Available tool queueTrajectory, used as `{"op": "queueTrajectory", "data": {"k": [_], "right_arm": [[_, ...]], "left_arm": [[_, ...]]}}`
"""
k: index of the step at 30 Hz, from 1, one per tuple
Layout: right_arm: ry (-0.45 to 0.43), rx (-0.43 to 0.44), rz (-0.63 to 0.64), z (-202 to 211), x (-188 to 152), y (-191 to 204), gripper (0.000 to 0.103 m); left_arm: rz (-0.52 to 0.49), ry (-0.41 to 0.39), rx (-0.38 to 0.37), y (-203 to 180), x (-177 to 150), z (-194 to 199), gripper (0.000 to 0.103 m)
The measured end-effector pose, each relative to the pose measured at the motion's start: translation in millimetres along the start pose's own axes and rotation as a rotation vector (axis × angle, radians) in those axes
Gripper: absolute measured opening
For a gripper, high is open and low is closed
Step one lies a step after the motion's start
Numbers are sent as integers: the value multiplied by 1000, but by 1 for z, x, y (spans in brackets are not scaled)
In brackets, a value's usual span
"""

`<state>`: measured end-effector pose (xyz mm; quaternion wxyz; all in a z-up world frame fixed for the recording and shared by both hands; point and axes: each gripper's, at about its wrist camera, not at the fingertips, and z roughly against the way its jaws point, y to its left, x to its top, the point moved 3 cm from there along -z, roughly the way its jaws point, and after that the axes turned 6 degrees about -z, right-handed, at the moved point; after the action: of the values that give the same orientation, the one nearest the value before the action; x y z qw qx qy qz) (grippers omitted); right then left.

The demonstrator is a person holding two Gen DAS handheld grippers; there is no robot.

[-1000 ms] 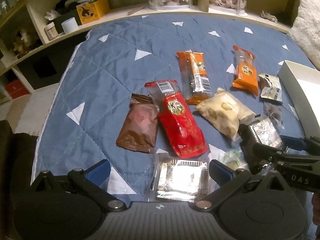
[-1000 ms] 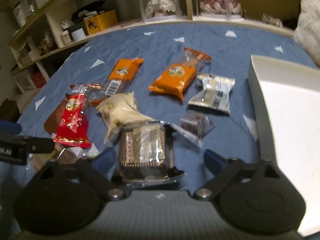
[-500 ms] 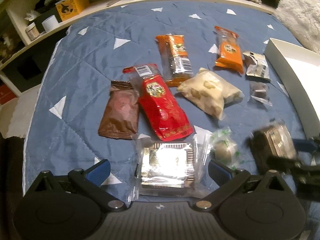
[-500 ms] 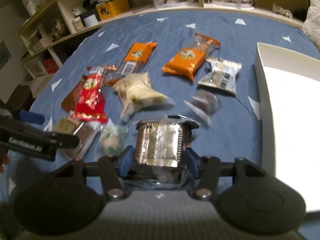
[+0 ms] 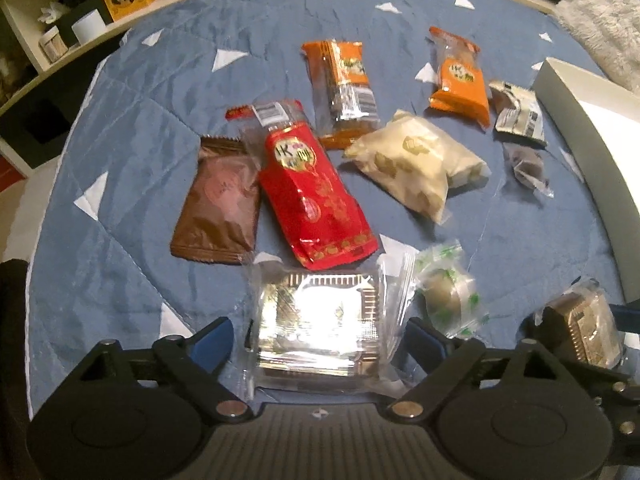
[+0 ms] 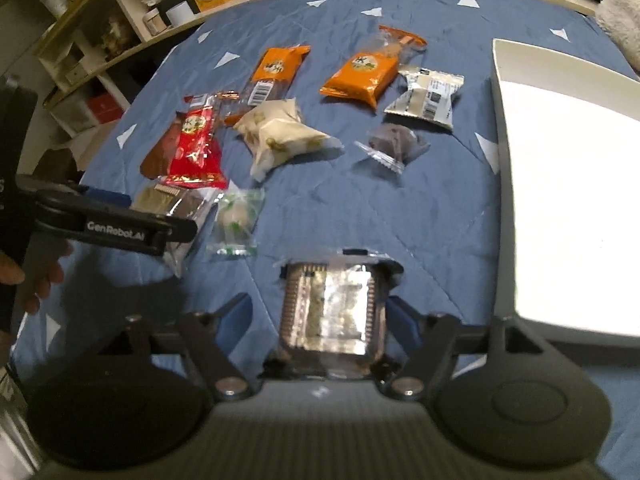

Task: Organize snacks
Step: 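Close the left tool on a clear-wrapped square pastry while the right tool lifts its pastry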

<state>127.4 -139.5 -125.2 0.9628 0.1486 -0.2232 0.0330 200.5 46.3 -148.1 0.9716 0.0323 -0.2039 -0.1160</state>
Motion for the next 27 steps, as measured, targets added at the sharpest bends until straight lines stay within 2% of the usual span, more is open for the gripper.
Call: {"op": "queueTrajectory", "data": {"k": [4,8,10,13,16,20,27], "right_arm": [[33,-44,-26,-13,-1,1,77],[43,-64,-50,-20,0,-5,71],[44,-60,-60,-21,0,-9,68],[35,-60,-51,-24,0,-9,67],[33,-70,-31,-26,-2,-8,66],[22,-62,-33,-24,-3,-8,65],[-72,-18,-40,5,5,-10,64]], "left_arm": [[11,14,17,-1,2,-6,86],[34,14,7,2,3,-7,83],[51,13,5,4,3,-7,74],[64,17,4,4,3,-4,67],[42,17,17,-2,2,-1,66],[71,6,12,-6,-4,10,65],[170,-97,6,-9,-12,48,65]]}}
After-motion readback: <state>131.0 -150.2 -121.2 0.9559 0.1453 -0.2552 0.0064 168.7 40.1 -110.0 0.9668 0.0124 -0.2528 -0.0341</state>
